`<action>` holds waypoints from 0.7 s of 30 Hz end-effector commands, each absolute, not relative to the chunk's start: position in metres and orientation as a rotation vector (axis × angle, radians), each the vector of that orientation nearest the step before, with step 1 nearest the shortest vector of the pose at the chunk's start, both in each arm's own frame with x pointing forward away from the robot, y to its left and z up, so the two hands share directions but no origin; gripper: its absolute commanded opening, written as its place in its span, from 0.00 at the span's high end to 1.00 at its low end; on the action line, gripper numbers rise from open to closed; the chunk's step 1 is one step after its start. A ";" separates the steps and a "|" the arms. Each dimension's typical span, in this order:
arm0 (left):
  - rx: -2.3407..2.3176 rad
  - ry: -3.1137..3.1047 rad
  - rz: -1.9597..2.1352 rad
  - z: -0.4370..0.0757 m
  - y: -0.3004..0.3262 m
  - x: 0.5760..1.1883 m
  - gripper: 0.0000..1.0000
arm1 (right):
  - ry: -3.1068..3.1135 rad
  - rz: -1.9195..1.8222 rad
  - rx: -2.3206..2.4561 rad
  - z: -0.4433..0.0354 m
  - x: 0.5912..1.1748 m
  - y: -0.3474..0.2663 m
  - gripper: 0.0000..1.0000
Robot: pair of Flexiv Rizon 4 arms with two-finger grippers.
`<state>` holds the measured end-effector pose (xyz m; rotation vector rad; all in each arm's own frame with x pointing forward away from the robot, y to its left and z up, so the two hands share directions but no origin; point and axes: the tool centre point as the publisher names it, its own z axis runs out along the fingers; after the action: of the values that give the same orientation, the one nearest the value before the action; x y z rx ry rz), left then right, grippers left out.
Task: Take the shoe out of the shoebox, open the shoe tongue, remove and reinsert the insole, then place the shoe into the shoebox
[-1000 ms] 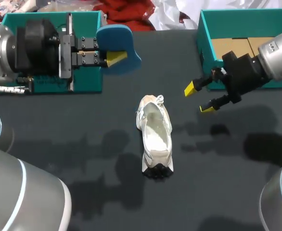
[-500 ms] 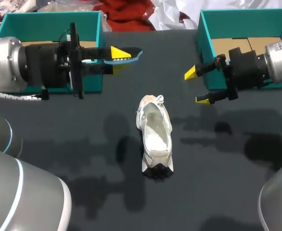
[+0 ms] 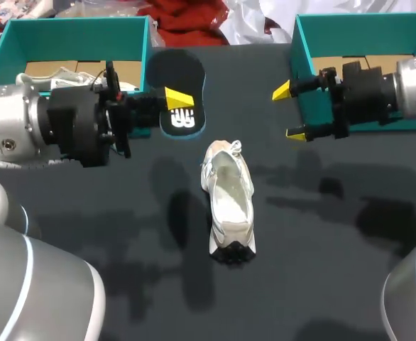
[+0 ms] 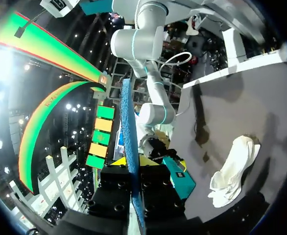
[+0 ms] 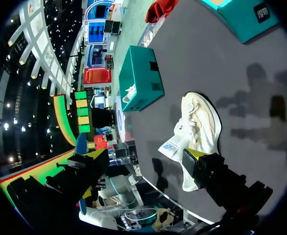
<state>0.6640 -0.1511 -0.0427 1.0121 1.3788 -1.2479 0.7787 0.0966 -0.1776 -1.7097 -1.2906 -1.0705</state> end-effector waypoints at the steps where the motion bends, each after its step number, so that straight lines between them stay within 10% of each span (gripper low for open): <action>1: 1.011 1.265 -1.197 -0.064 -0.159 0.676 1.00 | -1.255 -1.101 -1.682 -0.178 0.782 0.106 0.00; 21: 1.162 1.238 -1.092 -0.107 -0.183 0.692 1.00 | -1.255 -1.139 -1.619 -0.174 0.802 0.121 0.00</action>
<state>0.6770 -0.1711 -0.1046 1.1510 1.2295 -1.0740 0.7937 0.1122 -0.1689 -1.6362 -1.2587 -1.1276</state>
